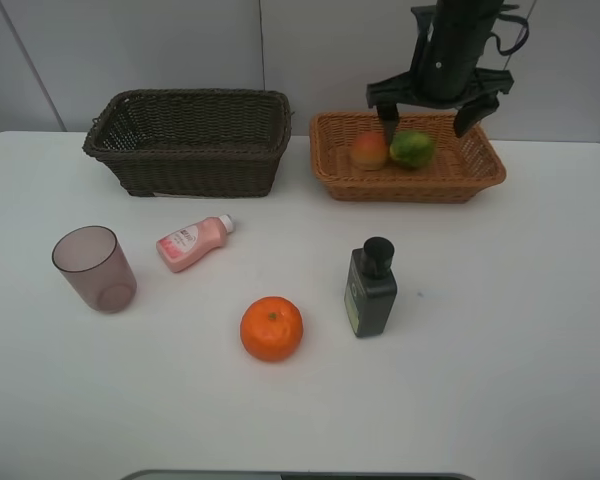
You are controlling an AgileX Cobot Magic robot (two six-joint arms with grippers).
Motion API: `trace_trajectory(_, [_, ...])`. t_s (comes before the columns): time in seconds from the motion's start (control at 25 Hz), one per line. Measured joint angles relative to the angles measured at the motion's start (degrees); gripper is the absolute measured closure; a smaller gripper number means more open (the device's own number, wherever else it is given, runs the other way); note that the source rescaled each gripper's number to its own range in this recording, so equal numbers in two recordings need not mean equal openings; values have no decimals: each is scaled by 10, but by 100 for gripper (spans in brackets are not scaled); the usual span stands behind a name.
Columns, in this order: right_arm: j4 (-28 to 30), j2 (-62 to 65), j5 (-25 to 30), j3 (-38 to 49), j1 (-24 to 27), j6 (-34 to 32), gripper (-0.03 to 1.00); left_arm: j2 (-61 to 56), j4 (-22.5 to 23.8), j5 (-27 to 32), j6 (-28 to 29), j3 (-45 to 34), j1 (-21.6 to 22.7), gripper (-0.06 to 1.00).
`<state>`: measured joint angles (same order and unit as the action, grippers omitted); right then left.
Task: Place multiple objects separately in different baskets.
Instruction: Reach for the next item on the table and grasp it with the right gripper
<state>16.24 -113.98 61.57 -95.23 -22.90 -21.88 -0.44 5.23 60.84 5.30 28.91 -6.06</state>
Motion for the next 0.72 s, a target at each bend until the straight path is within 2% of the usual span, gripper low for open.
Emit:
trace_trajectory(0.32, [-45,136,-16,140,-78,-11,-3,0,0,0,0,0,0,2])
trace_trajectory(0.72, [-57,201,-16,246,-186,-126,-3,0,0,0,0,0,0,2])
